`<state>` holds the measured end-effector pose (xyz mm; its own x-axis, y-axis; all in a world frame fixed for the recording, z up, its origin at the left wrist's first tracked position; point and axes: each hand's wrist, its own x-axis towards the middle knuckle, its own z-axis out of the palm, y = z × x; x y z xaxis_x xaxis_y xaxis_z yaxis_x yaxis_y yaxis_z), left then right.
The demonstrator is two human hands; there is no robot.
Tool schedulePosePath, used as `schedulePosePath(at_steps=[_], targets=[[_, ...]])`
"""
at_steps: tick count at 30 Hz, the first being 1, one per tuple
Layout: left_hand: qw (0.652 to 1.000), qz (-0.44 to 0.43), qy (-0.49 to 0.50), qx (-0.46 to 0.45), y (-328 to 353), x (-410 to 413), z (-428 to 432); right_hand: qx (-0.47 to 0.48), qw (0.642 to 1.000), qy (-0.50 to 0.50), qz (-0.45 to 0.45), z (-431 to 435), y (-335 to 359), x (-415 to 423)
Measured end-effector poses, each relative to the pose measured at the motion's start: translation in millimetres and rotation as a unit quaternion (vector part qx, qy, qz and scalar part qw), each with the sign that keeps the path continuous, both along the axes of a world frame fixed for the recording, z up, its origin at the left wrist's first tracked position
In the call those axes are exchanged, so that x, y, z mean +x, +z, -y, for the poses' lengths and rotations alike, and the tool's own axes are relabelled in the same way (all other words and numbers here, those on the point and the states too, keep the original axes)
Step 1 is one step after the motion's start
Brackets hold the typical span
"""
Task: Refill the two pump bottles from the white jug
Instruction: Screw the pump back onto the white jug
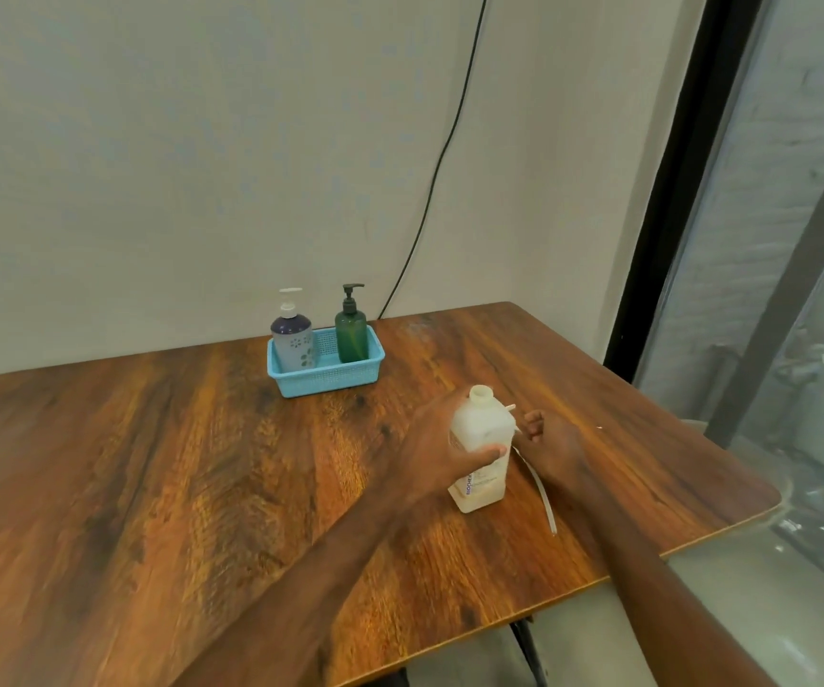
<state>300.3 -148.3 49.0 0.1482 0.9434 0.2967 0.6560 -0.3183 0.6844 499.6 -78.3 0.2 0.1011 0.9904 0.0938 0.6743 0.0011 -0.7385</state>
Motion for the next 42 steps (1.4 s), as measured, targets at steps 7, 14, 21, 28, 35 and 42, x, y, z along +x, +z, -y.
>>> schedulePosePath(at_steps=[7,14,21,28,35,42], targets=[[0.999,-0.007,-0.009,0.031,-2.4,-4.3,-1.9,0.063,0.985,0.073,0.141,-6.4,14.1,-19.8],[0.999,0.025,-0.028,0.023,-8.0,-6.5,-2.8,0.106,0.992,0.038,0.051,25.5,36.1,-13.0],[0.999,0.024,-0.031,0.033,-3.2,-6.2,0.8,0.265,0.958,0.023,-0.105,66.0,159.4,-4.3],[0.999,0.026,-0.034,0.006,1.0,-4.9,3.8,0.361,0.917,0.124,-0.117,100.0,222.1,-29.4],[1.000,0.018,-0.024,0.006,0.2,-4.7,2.3,0.314,0.933,0.150,-0.089,85.9,192.8,-44.7],[0.999,0.022,-0.025,0.009,-4.5,-4.4,-0.9,0.265,0.949,0.161,-0.054,69.0,160.7,-44.7]])
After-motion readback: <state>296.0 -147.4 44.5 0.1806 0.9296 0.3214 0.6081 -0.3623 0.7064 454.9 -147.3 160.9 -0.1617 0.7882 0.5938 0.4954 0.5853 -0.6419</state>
